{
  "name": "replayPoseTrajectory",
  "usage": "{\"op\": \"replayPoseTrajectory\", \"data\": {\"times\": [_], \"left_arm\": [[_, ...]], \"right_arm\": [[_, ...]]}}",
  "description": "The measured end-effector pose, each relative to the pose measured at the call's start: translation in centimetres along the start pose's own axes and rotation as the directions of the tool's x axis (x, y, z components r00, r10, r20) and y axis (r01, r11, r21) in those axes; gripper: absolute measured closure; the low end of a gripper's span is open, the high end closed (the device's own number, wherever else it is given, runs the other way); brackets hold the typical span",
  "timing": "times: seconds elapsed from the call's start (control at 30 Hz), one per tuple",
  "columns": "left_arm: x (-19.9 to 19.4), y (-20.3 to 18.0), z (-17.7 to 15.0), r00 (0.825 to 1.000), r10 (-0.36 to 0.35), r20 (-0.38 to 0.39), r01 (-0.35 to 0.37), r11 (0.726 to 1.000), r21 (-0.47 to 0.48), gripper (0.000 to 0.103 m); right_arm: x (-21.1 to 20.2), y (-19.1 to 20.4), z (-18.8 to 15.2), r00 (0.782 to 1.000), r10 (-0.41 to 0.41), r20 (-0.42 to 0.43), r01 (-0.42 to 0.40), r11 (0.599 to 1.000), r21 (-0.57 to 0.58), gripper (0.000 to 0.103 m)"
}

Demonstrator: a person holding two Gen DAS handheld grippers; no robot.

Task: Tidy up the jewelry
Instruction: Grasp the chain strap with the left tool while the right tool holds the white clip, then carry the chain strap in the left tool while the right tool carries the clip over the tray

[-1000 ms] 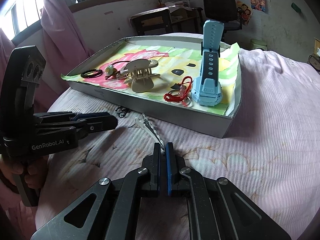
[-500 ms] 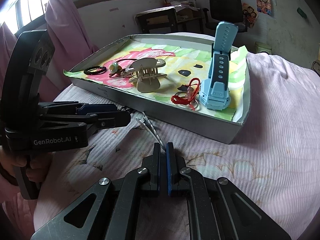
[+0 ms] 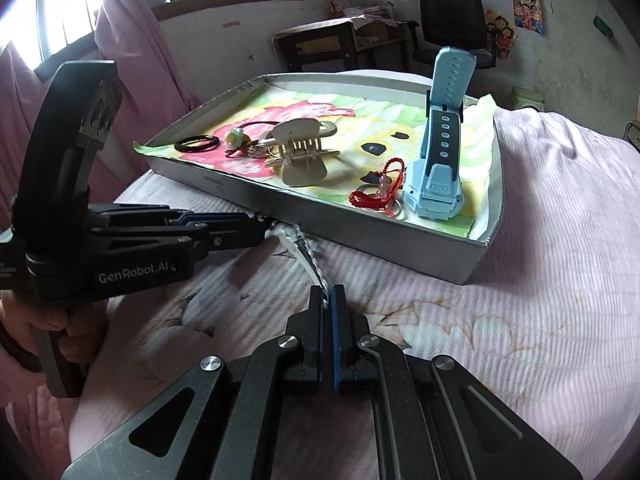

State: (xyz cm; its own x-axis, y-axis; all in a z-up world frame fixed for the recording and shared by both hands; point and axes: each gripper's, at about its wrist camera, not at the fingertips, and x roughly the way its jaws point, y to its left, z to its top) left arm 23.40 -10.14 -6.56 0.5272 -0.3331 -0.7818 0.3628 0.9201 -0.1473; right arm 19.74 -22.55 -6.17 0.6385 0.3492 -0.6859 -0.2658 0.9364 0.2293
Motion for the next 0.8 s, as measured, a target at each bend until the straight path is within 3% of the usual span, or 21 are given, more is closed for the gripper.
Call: {"op": "replayPoseTrajectory", "data": {"times": [0.5,0.8], "left_arm": [[-3.8,-0.2,-3.8,0.997,-0.040,0.061,0.039,0.999,0.016,0.091],[-6.0,0.1,-4.4,0.993,-0.005,0.120,0.004,1.000,0.010,0.091]], "right_arm": [[-2.5,1.4,-1.1,0.999,0.011,0.053,-0.010,1.000,-0.019,0.101],[-4.8,2.0,-0.5,0.984,-0.008,0.178,0.012,1.000,-0.019,0.101]]}}
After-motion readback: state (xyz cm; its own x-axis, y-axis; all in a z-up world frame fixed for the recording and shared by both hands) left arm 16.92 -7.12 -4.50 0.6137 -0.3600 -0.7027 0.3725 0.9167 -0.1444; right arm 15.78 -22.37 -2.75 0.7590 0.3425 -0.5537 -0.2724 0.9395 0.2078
